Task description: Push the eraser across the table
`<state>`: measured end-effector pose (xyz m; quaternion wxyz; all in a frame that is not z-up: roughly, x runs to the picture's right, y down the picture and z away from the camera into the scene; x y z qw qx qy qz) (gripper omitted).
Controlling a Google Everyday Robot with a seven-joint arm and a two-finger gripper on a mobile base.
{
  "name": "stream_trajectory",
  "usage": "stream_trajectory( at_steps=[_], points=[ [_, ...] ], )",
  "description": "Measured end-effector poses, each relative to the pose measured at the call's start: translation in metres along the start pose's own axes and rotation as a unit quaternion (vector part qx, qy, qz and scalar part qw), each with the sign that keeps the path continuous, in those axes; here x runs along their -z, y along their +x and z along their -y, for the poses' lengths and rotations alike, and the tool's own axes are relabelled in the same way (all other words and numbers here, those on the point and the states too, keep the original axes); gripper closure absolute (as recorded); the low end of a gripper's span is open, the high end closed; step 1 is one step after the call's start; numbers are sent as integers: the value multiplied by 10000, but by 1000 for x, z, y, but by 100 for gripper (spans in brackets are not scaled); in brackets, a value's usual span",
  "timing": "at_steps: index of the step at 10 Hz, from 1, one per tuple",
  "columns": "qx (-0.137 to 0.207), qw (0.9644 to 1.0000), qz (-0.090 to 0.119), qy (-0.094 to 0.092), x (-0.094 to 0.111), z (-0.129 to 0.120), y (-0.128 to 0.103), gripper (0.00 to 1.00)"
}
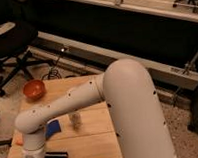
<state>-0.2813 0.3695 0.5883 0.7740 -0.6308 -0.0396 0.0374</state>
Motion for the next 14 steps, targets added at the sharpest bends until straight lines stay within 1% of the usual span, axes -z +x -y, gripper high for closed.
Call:
stream_trajectory(
  at_steps=[4, 6, 11, 14],
  points=[
    [-105, 9995, -195, 243, -17, 13, 3, 100],
    [-114, 9992, -254, 301, -25, 20, 3, 100],
    [41, 9993, -187, 311, -35, 42, 7, 100],
    [68, 9993, -151, 332, -33, 56, 10, 100]
  ],
)
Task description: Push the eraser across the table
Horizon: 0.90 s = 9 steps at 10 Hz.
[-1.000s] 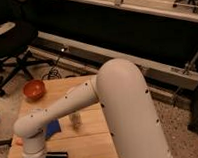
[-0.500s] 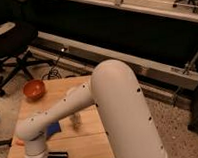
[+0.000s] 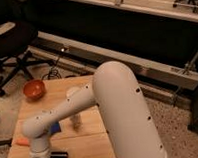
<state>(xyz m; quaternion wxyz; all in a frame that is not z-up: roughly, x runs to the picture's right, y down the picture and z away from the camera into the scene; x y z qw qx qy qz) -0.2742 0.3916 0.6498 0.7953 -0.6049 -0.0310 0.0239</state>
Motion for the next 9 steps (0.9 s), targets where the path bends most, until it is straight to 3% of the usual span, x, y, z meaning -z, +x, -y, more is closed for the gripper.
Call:
stream_trajectory(
  at_steps=[9],
  points=[
    [137, 9993, -286, 188, 8, 44, -20, 100]
  ],
)
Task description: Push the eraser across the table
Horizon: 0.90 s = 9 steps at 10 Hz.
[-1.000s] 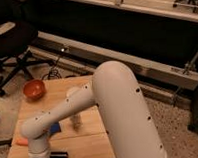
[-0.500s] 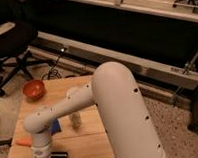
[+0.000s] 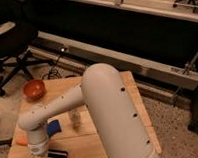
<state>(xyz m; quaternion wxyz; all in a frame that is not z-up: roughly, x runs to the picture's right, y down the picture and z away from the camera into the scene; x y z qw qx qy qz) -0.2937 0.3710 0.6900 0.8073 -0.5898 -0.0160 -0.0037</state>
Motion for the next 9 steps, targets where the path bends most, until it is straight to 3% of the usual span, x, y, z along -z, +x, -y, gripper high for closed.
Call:
stream_trajectory(
  at_steps=[6, 9],
  points=[
    [-164, 9991, -279, 265, 15, 16, 6, 100],
    [-263, 9991, -254, 204, 20, 12, 14, 100]
  ],
)
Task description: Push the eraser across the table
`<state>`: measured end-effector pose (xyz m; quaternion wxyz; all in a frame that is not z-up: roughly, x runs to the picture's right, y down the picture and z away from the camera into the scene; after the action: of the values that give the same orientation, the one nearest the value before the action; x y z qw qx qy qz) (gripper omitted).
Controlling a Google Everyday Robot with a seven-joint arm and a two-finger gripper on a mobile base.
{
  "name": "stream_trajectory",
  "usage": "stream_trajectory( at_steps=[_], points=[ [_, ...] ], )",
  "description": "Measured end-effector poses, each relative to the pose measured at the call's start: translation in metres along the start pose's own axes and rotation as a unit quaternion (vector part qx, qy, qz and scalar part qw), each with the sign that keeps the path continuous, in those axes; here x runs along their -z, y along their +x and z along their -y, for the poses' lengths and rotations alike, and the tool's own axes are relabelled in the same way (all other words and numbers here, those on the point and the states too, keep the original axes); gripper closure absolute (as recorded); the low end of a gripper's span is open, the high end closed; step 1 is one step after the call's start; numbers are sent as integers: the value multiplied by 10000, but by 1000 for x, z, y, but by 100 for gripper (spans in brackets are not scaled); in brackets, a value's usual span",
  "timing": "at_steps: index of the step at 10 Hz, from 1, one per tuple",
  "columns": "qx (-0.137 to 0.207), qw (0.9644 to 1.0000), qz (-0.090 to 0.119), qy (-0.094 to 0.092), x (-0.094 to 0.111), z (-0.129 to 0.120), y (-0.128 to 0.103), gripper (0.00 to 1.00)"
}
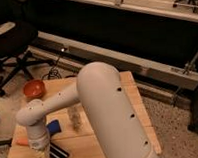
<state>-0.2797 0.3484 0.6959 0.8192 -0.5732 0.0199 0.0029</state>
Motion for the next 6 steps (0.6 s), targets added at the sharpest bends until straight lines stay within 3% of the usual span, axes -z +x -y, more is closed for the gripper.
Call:
stream_trajectory(
  at_steps=[3, 6],
  points=[
    [-60, 9995, 156, -278, -3, -18, 10, 100],
    [-142, 9989, 229, -382, -10, -26, 21, 100]
  ],
)
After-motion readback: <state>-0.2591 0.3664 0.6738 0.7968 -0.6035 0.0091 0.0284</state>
